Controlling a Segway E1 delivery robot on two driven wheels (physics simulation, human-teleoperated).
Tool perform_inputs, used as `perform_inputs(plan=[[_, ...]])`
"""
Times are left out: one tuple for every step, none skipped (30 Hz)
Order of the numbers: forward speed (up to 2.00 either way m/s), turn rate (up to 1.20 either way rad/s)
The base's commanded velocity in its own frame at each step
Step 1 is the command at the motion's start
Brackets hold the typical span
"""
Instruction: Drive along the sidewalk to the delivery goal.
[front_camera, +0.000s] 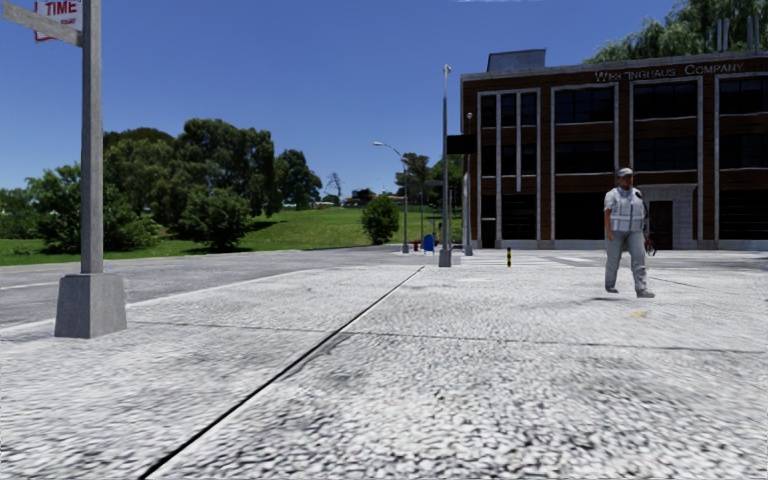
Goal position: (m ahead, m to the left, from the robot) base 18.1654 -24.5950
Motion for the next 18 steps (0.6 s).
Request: perform_inputs(plan=[[1.09, -0.41], [1.14, -0.41], [1.16, -0.41], [1.16, -0.41], [1.16, -0.41], [1.17, -0.41], [1.17, -0.41], [1.17, -0.41], [1.17, -0.41], [1.17, -0.41], [1.17, -0.41], [1.17, -0.41], [1.17, -0.41], [1.17, -0.41], [1.17, -0.41], [1.17, -0.41], [1.17, -0.41], [1.17, -0.41]])
